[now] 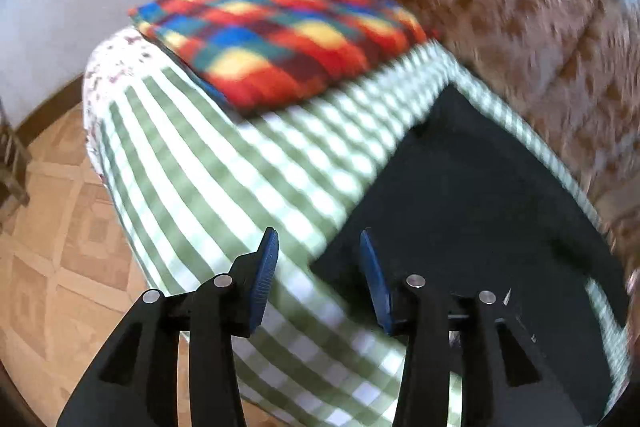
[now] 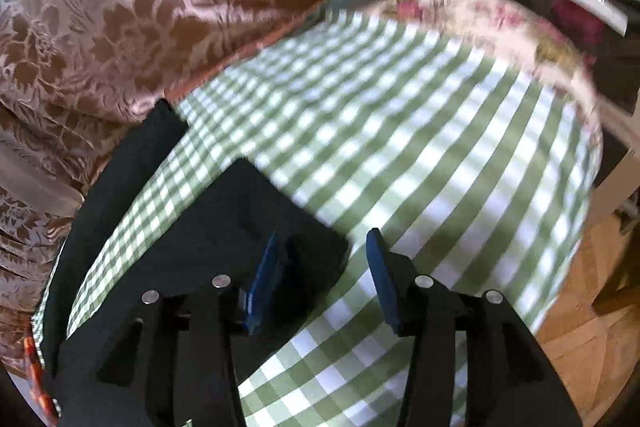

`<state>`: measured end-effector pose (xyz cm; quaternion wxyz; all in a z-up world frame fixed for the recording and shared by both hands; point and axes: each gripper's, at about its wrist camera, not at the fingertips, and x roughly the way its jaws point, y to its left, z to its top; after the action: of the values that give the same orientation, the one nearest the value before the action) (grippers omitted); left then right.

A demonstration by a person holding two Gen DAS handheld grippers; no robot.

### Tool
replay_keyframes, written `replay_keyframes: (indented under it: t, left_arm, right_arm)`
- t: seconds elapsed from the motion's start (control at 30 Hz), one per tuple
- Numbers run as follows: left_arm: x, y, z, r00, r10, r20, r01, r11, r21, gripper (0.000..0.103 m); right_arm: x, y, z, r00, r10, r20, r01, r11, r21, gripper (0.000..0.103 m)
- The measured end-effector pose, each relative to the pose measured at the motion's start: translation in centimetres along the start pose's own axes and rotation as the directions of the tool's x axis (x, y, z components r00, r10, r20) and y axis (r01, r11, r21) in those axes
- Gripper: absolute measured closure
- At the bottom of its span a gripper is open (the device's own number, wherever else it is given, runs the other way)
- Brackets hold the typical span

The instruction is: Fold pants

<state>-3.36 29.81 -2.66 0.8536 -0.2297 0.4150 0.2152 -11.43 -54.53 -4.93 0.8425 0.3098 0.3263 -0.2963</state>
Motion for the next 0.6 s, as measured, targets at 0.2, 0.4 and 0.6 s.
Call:
replay_keyframes:
  t: [0.2,0.4,0.6]
  left_arm:
    - [0.6,-4.4,5.8,0.976,-0.218,0.013,0.218,0.976,-0.010,0.061]
    - [6.5,-12.0,11.0,0.945,-0.317,-0.085,0.320,0.947,0.030,0.061]
    - [14.0,-16.2,16.5,0.948,-0.276,-0.160,0.277,0.961,-0.018,0.060]
  right_arm:
    - [-0.7,9.0,-1.8,0.980,0.193,-0.049,-0.199,0.964,-0.175,0.039]
    - [1.9,19.2,-8.0,0.924,0.291,-0.248,-0.367,0.858,-0.360,0.035]
    - [5.0,24.5,-12.4,0.877,0.285,-0.386,-0.437,0.808,-0.396,0.033]
